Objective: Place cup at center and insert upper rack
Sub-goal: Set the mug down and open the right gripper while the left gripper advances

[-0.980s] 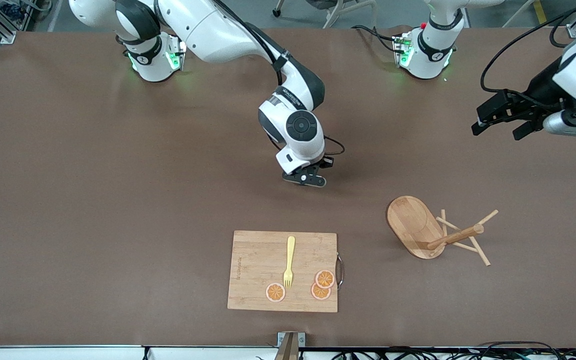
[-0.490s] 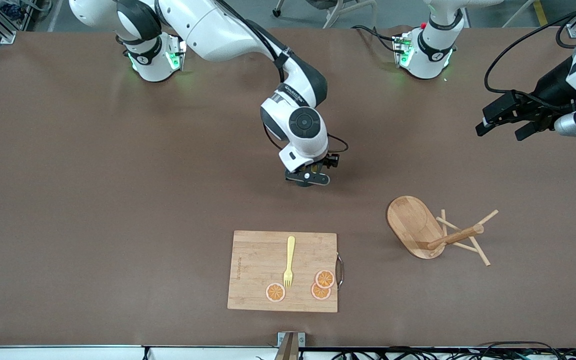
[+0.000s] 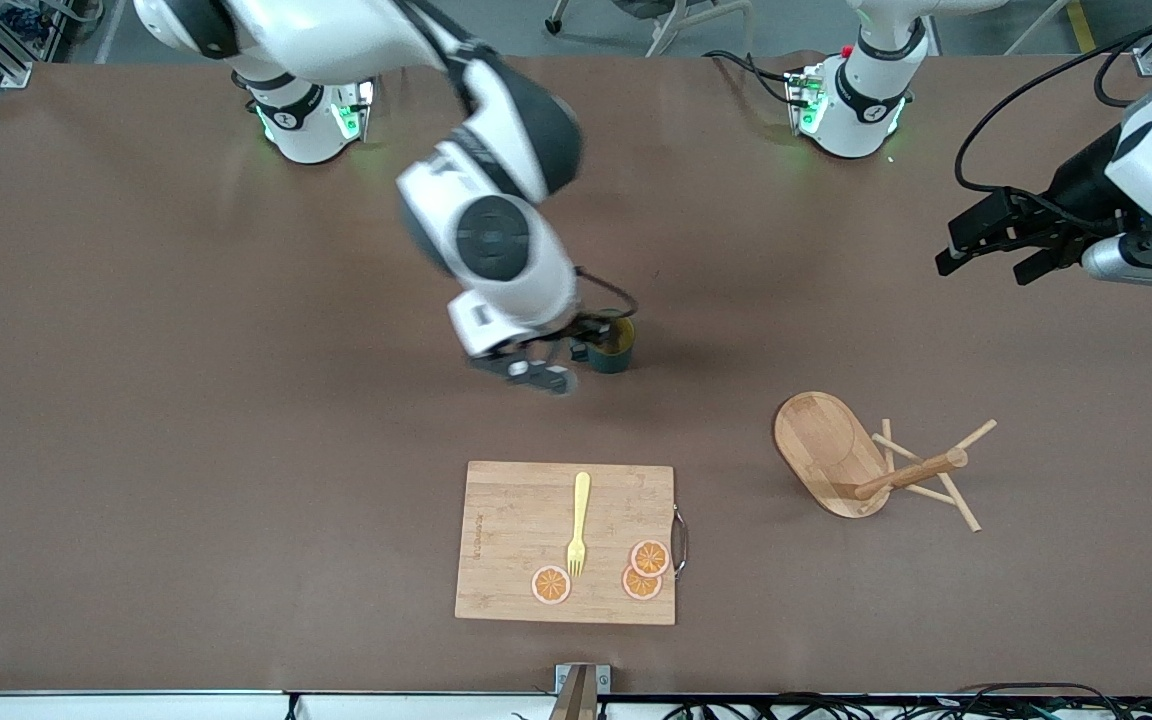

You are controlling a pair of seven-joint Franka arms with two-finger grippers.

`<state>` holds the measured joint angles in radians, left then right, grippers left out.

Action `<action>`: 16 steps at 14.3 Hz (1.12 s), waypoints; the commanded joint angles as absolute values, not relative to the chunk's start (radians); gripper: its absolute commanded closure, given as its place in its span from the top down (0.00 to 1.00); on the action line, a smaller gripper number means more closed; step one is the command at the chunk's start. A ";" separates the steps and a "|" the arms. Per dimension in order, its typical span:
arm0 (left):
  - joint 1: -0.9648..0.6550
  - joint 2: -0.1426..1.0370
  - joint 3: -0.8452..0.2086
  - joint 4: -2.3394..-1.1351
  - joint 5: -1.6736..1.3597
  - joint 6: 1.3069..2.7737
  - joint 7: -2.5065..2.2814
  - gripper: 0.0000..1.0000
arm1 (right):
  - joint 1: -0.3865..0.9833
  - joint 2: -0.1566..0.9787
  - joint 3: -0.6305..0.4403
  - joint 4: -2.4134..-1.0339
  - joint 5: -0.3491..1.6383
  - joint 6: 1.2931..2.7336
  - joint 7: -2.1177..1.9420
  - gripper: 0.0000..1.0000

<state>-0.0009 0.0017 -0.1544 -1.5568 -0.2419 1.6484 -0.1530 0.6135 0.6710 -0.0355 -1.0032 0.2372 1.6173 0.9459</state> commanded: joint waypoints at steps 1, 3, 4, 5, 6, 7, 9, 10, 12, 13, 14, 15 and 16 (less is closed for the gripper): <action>-0.003 -0.006 -0.213 -1.571 -0.255 1.644 -0.215 1.00 | 0.467 0.600 -0.034 -1.045 0.241 1.507 0.815 1.00; -0.003 -0.005 -0.277 -1.571 -0.253 1.646 -0.299 1.00 | 0.318 0.577 -0.038 -1.046 0.236 1.444 0.665 1.00; -0.003 -0.005 -0.305 -1.569 -0.252 1.649 -0.336 1.00 | 0.248 0.572 -0.037 -1.046 0.212 1.440 0.587 1.00; -0.003 -0.005 -0.334 -1.568 -0.250 1.652 -0.372 1.00 | 0.166 0.572 -0.035 -1.046 0.172 1.440 0.483 1.00; -0.003 -0.005 -0.365 -1.566 -0.245 1.652 -0.409 1.00 | 0.109 0.574 -0.034 -1.048 0.140 1.440 0.375 1.00; -0.006 -0.005 -0.397 -1.565 -0.226 1.654 -0.449 1.00 | 0.047 0.574 -0.035 -1.048 0.124 1.440 0.260 1.00; -0.008 0.002 -0.474 -1.566 -0.203 1.675 -0.539 1.00 | -0.061 0.568 -0.029 -1.048 0.132 1.433 0.078 1.00; -0.011 0.015 -0.507 -1.565 -0.202 1.681 -0.605 1.00 | -0.070 0.543 -0.035 -1.048 0.124 1.402 0.057 1.00; -0.031 0.043 -0.567 -1.555 -0.201 1.712 -0.727 1.00 | -0.093 0.494 -0.037 -1.048 0.126 1.362 0.057 1.00; -0.058 0.055 -0.577 -1.558 -0.199 1.742 -0.776 1.00 | -0.097 0.468 -0.037 -1.048 0.123 1.362 0.057 1.00; -0.096 0.063 -0.577 -1.559 -0.186 1.755 -0.828 1.00 | -0.100 0.448 -0.037 -1.048 0.124 1.364 0.046 1.00; -0.144 0.087 -0.577 -1.555 -0.163 1.756 -0.891 1.00 | -0.100 0.443 -0.037 -1.046 0.108 1.364 0.034 1.00; -0.188 0.101 -0.577 -1.555 -0.155 1.769 -0.952 1.00 | -0.098 0.443 -0.037 -1.046 0.094 1.371 0.012 1.00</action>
<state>-0.1219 0.0648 -0.5743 -1.5704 -0.1911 1.7482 -0.8524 -0.0962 0.4748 -0.0474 -1.0095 0.1253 1.3599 0.0470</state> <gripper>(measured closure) 0.000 0.000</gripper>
